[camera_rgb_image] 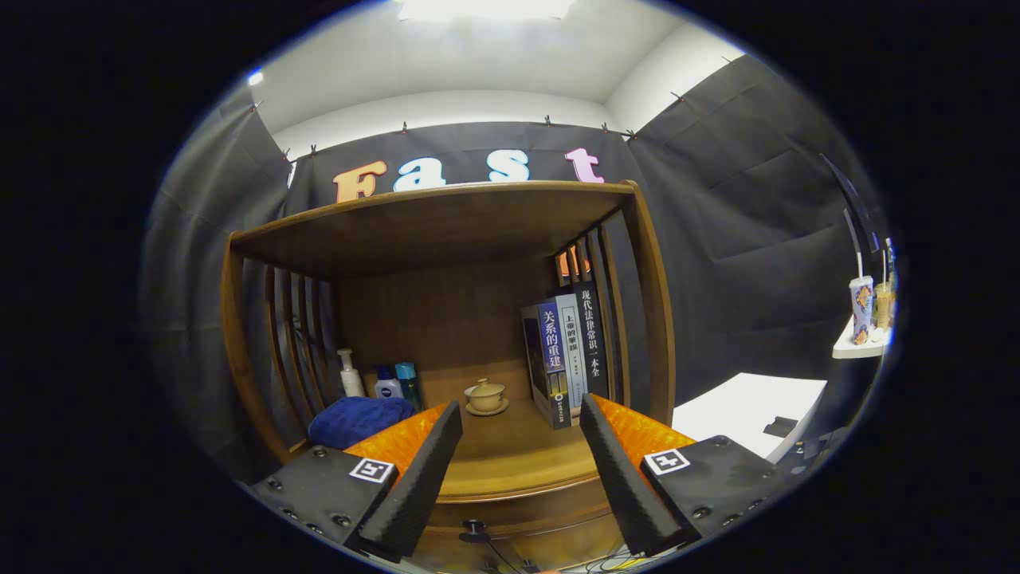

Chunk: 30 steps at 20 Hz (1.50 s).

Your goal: Pull open the drawer, take out the items inside it, and place them on the countertop above the cabinet.

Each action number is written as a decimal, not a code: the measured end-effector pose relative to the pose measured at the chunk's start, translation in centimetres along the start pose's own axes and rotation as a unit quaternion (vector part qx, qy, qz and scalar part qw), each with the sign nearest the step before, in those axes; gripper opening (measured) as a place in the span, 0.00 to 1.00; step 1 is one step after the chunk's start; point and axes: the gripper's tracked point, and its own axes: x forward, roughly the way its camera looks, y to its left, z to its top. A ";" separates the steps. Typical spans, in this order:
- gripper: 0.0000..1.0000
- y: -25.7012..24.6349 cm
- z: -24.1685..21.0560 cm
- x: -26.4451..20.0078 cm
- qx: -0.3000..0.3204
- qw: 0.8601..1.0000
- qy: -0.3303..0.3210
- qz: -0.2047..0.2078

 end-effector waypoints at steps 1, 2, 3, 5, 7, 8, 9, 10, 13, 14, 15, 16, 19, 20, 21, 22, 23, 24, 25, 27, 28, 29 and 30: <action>0.98 0.1 0.0 0.0 0.001 1.000 0.001 0.001; 0.98 0.3 -0.1 0.0 0.000 1.000 0.001 0.002; 0.98 0.2 -0.1 -0.1 0.000 1.000 0.001 0.003; 0.98 0.4 -0.2 0.1 -0.002 1.000 0.000 0.005; 0.98 0.6 -0.6 0.2 -0.004 1.000 0.000 0.008; 0.98 0.8 -1.0 0.3 -0.004 1.000 0.002 0.010; 0.98 0.8 -1.4 0.3 -0.005 1.000 0.006 0.012; 0.98 0.9 -2.1 0.3 -0.005 1.000 0.009 0.014; 0.98 1.6 -3.9 0.6 -0.010 0.999 0.017 0.025; 0.98 1.8 -4.7 0.7 -0.015 0.999 0.020 0.029; 0.98 2.0 -5.6 0.7 -0.021 0.999 0.021 0.035; 0.98 2.3 -6.5 0.8 -0.028 0.998 0.026 0.040; 0.98 2.8 -9.7 0.8 -0.050 0.997 0.042 0.052; 0.98 2.8 -10.8 0.9 -0.059 0.996 0.048 0.055; 0.98 3.0 -12.0 0.8 -0.065 0.995 0.056 0.059; 0.98 3.2 -13.2 0.8 -0.066 0.994 0.066 0.064; 0.98 3.5 -14.3 0.9 -0.063 0.993 0.076 0.069; 0.99 3.6 -15.4 1.0 -0.061 0.992 0.085 0.071; 0.99 3.6 -16.4 1.1 -0.061 0.991 0.092 0.072; 0.99 3.4 -18.2 1.3 -0.063 0.990 0.105 0.072; 0.99 3.3 -19.2 1.4 -0.062 0.989 0.113 0.074; 0.99 3.3 -20.1 1.5 -0.060 0.988 0.122 0.075; 0.99 3.1 -20.9 1.5 -0.058 0.987 0.129 0.074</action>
